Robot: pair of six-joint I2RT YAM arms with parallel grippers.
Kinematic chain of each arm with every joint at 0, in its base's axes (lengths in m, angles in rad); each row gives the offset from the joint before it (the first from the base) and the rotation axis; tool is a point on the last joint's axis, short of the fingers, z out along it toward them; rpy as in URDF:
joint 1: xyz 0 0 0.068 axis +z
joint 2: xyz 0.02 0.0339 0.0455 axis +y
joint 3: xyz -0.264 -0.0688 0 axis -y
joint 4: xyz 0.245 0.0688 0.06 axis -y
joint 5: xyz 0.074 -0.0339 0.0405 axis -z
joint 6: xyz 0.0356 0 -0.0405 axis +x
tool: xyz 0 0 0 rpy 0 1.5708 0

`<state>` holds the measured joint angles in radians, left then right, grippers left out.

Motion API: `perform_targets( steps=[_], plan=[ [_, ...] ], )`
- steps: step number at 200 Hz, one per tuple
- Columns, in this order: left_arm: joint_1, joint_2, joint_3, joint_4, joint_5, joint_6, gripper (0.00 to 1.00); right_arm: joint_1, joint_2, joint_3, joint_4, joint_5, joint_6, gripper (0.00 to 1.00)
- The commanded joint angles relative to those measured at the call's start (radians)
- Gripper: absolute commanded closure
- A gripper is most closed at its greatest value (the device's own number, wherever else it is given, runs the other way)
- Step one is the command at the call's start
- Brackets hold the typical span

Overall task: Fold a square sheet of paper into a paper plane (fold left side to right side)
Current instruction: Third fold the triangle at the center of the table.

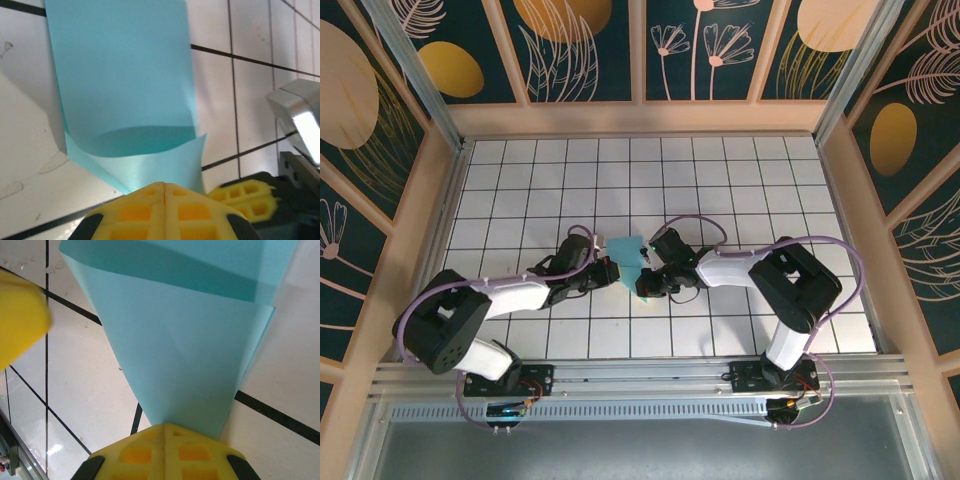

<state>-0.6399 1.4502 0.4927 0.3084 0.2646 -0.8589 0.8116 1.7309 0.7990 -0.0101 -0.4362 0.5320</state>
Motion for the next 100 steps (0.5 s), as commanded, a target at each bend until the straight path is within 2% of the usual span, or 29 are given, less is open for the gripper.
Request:
perform_targets(
  steps=[1,42,100],
  plan=[
    [0.005,-0.038,-0.042,0.062,0.036,-0.025,1.00,0.002,0.047,-0.019,-0.077,0.079,0.011,1.00],
    [-0.019,-0.013,-0.068,0.168,0.082,-0.073,1.00,0.012,0.068,0.002,-0.110,0.119,0.012,1.00],
    [-0.039,0.070,-0.039,0.203,0.082,-0.087,1.00,0.020,0.076,0.014,-0.136,0.143,0.010,1.00]
  ],
)
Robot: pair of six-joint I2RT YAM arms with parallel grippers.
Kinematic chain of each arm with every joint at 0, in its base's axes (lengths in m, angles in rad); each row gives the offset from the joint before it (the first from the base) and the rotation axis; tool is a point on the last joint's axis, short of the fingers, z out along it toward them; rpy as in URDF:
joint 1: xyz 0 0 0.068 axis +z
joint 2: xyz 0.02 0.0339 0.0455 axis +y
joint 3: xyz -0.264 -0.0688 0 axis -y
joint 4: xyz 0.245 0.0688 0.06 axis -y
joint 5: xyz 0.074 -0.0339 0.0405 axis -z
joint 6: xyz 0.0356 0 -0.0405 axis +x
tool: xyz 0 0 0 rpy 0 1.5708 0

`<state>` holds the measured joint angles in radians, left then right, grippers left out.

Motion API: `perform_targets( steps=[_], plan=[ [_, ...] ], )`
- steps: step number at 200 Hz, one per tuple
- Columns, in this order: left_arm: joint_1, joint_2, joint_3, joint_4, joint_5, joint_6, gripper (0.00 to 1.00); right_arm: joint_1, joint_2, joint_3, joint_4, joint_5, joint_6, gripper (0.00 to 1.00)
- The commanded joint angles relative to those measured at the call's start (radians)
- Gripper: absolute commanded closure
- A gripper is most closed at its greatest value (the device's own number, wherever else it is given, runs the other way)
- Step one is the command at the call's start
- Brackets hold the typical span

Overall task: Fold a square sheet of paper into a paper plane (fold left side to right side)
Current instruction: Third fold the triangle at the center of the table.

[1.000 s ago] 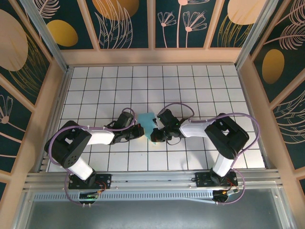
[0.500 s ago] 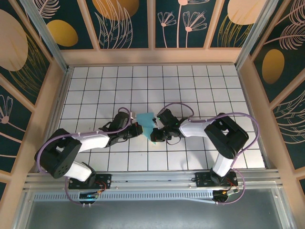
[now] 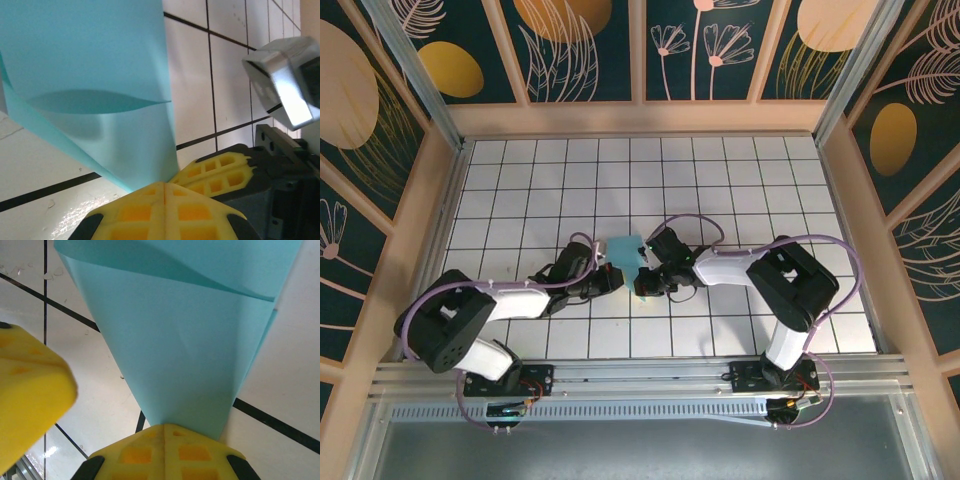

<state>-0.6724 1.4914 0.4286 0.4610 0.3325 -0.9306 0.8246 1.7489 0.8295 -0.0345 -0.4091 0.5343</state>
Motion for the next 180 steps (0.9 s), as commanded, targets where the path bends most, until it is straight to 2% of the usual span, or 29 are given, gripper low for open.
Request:
perform_targets(
  steps=[1,89,180],
  plan=[
    [-0.007,0.030,0.025,0.052,0.014,-0.015,1.00,0.007,0.058,-0.017,-0.112,0.116,0.007,1.00],
    [-0.010,0.107,0.059,0.082,0.013,-0.015,1.00,0.011,0.062,-0.013,-0.134,0.131,-0.007,1.00],
    [-0.009,0.163,0.070,0.034,-0.053,-0.008,1.00,0.019,0.061,-0.002,-0.175,0.164,-0.026,1.00]
  ],
)
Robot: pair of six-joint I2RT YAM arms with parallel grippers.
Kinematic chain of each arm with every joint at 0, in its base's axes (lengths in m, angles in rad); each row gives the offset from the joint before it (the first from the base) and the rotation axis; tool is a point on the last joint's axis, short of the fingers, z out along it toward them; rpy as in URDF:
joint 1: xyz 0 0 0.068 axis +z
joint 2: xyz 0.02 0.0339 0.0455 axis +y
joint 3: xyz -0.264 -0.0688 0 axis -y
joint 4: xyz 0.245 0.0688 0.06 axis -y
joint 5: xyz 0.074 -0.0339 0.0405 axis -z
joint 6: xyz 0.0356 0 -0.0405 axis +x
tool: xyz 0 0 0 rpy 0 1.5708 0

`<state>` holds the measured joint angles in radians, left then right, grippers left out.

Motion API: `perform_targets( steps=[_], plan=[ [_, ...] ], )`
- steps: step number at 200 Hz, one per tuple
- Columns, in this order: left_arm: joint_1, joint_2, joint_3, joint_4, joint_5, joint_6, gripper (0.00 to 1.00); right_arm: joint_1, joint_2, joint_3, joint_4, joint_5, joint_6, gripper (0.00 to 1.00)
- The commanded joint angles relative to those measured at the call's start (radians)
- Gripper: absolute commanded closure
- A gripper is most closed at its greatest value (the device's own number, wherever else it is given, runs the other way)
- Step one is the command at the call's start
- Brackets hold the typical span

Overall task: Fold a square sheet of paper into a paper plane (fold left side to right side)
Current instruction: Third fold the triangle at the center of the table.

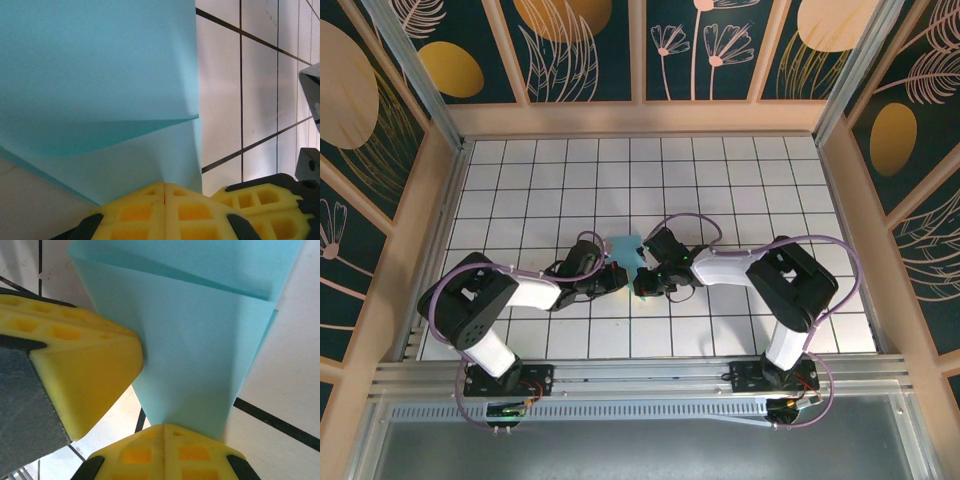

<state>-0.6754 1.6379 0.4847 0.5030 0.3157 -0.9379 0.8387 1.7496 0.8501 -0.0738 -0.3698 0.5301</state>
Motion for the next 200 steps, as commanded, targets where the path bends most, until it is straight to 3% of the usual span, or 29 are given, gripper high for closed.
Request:
perform_targets(
  steps=[1,117,200],
  plan=[
    [-0.007,0.017,0.014,-0.009,-0.037,-0.001,1.00,0.005,0.060,-0.022,-0.137,0.124,-0.021,1.00],
    [0.005,0.003,0.003,-0.036,-0.108,0.009,1.00,0.008,0.077,-0.011,-0.168,0.110,-0.044,1.00],
    [0.142,-0.026,0.009,-0.097,-0.097,0.100,1.00,0.008,0.077,-0.020,-0.159,0.099,-0.045,1.00]
  ],
)
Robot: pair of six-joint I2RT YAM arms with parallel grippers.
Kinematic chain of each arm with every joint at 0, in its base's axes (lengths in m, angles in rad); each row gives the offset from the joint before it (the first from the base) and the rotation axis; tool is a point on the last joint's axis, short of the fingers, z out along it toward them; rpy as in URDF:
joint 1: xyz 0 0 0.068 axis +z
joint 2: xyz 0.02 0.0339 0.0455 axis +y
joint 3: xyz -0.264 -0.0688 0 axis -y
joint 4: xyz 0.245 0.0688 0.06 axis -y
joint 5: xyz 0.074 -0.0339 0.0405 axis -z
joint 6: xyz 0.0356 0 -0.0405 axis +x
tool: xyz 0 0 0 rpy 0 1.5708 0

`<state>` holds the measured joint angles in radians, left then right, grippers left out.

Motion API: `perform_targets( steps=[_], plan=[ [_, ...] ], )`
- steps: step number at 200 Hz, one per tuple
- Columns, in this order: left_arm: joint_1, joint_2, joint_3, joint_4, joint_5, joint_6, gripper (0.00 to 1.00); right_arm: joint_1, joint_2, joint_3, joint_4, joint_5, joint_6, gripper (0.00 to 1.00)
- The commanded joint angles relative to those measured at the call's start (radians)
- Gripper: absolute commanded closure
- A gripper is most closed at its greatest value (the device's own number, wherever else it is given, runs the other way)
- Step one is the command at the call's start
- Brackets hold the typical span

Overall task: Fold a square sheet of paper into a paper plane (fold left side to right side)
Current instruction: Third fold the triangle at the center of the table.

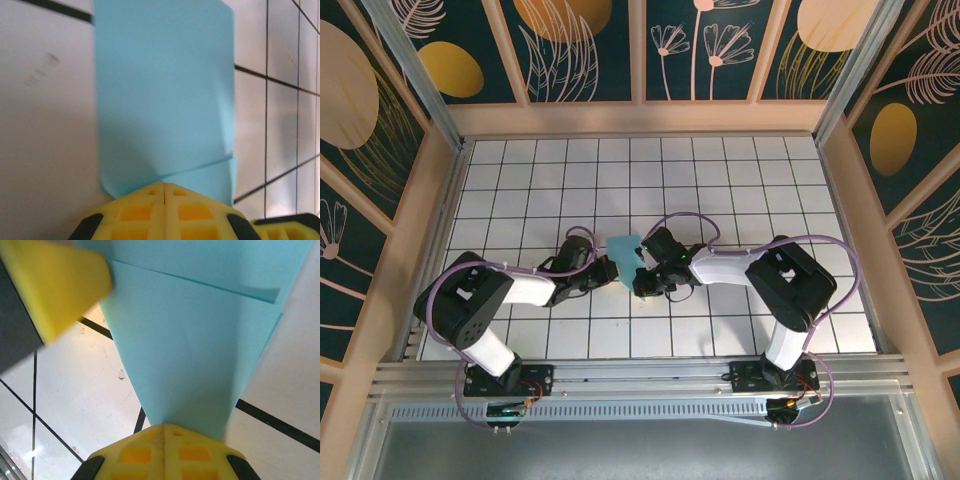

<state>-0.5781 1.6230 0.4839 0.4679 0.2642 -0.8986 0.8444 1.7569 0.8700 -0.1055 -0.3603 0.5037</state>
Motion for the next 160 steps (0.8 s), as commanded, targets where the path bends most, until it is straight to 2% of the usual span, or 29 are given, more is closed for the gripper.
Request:
perform_targets(
  steps=[1,61,98,121,141,160],
  plan=[
    [0.047,-0.011,0.010,-0.062,-0.046,0.062,1.00,0.002,0.070,-0.039,-0.127,0.089,-0.019,1.00],
    [0.112,-0.007,0.021,-0.082,-0.048,0.104,1.00,0.002,0.066,-0.040,-0.127,0.086,-0.019,1.00],
    [0.136,-0.054,0.065,-0.158,-0.056,0.149,1.00,0.002,0.067,-0.036,-0.122,0.084,-0.018,1.00],
    [0.135,-0.124,0.081,-0.189,-0.050,0.181,1.00,0.003,0.065,-0.034,-0.117,0.086,-0.018,1.00],
    [0.129,-0.179,0.064,-0.162,0.012,0.199,1.00,0.002,0.065,-0.031,-0.114,0.089,-0.016,1.00],
    [0.082,-0.198,0.052,-0.143,0.044,0.212,1.00,0.003,0.066,-0.028,-0.116,0.090,-0.016,1.00]
  ],
)
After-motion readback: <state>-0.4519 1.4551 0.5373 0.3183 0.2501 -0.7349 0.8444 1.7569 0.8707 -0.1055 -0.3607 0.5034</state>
